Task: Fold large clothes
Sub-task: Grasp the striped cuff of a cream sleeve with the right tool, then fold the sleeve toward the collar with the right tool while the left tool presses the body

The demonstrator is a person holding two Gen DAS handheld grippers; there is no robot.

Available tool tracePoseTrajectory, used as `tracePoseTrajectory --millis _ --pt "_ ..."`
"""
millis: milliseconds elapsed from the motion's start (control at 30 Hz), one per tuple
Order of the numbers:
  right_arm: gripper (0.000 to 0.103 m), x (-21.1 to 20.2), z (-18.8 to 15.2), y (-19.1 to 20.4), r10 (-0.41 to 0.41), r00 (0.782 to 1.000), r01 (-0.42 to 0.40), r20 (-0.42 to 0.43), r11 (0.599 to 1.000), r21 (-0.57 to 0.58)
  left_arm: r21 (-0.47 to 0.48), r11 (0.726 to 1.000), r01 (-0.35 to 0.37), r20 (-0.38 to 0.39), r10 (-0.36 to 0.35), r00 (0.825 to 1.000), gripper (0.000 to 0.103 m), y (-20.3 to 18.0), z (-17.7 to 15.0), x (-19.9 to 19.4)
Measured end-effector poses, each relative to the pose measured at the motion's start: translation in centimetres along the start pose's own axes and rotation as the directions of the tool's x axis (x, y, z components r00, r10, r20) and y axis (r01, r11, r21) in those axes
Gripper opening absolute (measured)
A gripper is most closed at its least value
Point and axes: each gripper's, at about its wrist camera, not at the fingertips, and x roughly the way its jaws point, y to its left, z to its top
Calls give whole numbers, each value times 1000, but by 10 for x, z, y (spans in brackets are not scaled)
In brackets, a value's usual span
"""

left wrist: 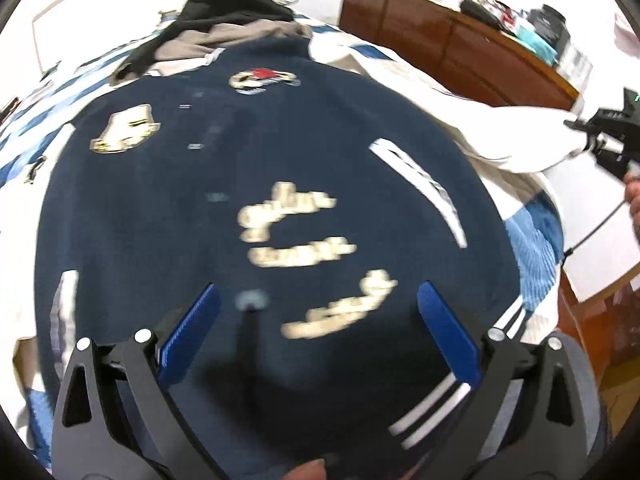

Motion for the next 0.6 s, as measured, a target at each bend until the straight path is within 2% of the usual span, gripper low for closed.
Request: tracePoseTrajectory --millis 67,267,367,467,600 --pt "18 -6 9 29 1 1000 0 16 998 -60 5 1000 -16 0 16 1000 97 17 -8 -9" --pt "18 -16 28 129 17 998 -1 62 969 -246 -22 1000 -5 -33 5 999 97 68 -46 -18" --pt "17 -13 25 182 37 997 -11 71 942 -336 -61 998 14 -52 -17 999 97 87 -66 -11" --pt "17 3 17 242 62 996 -27 70 908 -418 -152 985 79 -95 -94 991 97 106 -83 2" --pt "17 34 -5 311 76 996 -37 53 847 -530 -170 980 109 -101 -127 987 97 110 -85 8"
